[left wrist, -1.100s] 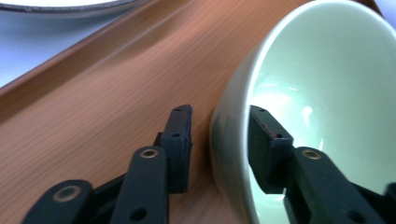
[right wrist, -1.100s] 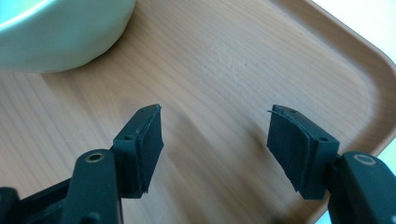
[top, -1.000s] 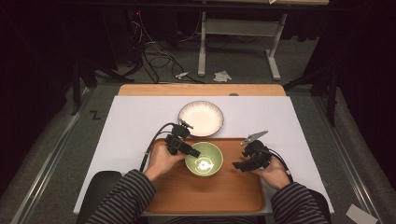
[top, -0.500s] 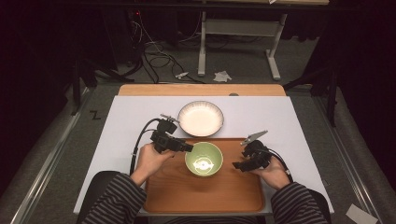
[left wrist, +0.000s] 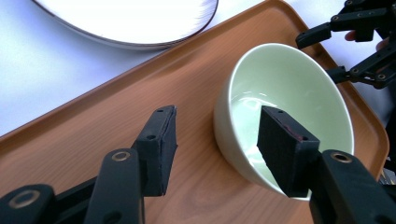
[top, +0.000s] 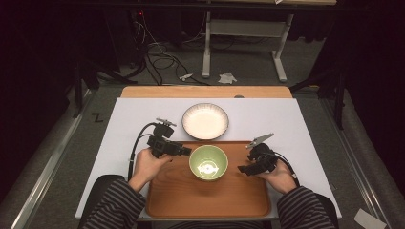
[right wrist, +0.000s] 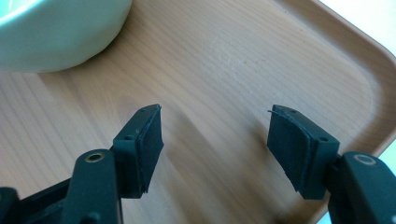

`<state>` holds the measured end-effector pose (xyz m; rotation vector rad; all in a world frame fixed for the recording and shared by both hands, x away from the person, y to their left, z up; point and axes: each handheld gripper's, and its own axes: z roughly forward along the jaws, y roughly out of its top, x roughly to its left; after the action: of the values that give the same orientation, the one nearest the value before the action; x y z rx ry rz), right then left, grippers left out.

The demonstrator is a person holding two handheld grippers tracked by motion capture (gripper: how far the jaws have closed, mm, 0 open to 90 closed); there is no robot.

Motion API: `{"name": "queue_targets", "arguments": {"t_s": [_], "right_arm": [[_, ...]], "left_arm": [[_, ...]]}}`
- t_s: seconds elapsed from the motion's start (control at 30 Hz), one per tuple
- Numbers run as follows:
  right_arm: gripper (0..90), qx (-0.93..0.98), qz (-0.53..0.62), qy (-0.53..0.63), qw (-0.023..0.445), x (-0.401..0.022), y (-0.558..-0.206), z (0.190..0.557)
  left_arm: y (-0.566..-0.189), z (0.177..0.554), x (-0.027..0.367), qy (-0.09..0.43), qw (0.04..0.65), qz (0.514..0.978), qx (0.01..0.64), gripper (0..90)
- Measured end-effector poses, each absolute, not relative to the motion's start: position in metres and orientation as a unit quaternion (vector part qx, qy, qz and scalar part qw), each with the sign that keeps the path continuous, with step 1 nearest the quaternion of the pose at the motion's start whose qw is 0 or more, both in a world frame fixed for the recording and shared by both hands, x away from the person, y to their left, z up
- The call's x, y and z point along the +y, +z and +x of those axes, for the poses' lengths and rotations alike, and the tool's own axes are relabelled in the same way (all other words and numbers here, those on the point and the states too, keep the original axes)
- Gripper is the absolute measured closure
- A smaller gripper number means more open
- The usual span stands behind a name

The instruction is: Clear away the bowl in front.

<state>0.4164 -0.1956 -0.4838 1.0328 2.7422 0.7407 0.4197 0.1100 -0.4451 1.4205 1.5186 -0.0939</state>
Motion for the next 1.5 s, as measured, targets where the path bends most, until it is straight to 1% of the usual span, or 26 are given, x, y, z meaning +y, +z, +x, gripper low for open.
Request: {"name": "queue_targets", "arguments": {"t_s": [0.1, 0.37, 0.87, 1.13, 1.3, 1.5], "right_arm": [[37.0, 0.908, 0.338, 0.241, 0.06, -0.196, -0.484, 0.417], [37.0, 0.907, 0.339, 0.241, 0.061, -0.196, -0.484, 0.416], [37.0, 0.908, 0.335, 0.242, 0.06, -0.195, -0.484, 0.416], [37.0, 0.909, 0.335, 0.242, 0.06, -0.195, -0.484, 0.416], [37.0, 0.91, 0.332, 0.242, 0.06, -0.195, -0.485, 0.416], [36.9, 0.91, 0.334, 0.24, 0.059, -0.194, -0.485, 0.416]], "left_arm": [[-0.449, 0.421, 0.111, -0.034, 0.499, 0.596, 0.628, 47.2], [-0.458, 0.424, 0.113, -0.029, 0.49, 0.589, 0.642, 47.0], [-0.479, 0.429, 0.112, -0.012, 0.456, 0.606, 0.652, 46.6], [-0.491, 0.43, 0.105, 0.001, 0.434, 0.619, 0.654, 46.5], [-0.493, 0.431, 0.105, 0.003, 0.433, 0.621, 0.653, 46.5], [-0.498, 0.43, 0.103, 0.02, 0.425, 0.629, 0.651, 46.3]]}}
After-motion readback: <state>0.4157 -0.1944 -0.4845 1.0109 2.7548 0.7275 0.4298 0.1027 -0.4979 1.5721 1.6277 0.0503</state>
